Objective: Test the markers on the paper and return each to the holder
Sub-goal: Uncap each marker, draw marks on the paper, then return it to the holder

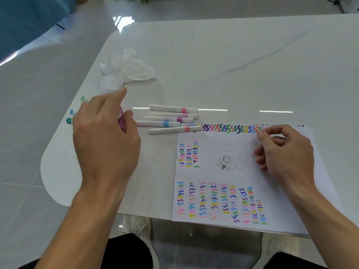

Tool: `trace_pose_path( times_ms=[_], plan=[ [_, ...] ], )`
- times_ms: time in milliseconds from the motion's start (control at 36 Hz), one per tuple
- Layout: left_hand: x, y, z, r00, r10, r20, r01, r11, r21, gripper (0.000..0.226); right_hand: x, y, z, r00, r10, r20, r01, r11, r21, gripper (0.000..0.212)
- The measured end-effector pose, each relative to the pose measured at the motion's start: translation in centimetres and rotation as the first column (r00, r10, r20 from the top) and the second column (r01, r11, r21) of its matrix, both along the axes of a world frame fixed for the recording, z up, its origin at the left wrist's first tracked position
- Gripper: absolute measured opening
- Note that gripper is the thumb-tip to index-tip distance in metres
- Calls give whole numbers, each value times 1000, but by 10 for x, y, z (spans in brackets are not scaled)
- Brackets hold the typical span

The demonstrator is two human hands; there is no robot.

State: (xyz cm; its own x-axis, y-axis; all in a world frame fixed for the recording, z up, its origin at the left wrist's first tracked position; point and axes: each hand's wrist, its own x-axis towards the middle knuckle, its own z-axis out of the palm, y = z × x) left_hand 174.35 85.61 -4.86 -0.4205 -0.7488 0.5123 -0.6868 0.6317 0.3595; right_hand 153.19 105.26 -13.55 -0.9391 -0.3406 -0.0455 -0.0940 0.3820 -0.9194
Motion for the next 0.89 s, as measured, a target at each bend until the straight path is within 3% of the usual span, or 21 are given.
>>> trace_pose_path(
  times_ms=[222, 333, 528, 889],
  plan=[
    [-12, 8, -7, 977, -213, -5, 212, 972, -98, 30, 2, 0, 1, 1000, -2, 7, 2, 1000, 5, 12],
    [-23, 15, -17, 951, -304, 53, 303, 953, 29, 27, 2, 1, 2, 1000, 0, 10, 0, 1000, 4, 11],
    [-36, 16, -40, 928, -321, 192, 256, 919, 298, 27, 3, 1, 5, 1000, 0, 13, 0, 1000, 1, 12],
    [-58, 24, -52, 926, -281, 251, 193, 926, 324, 25, 6, 3, 6, 999, 34, -2, -34, 999, 19, 14]
  ],
)
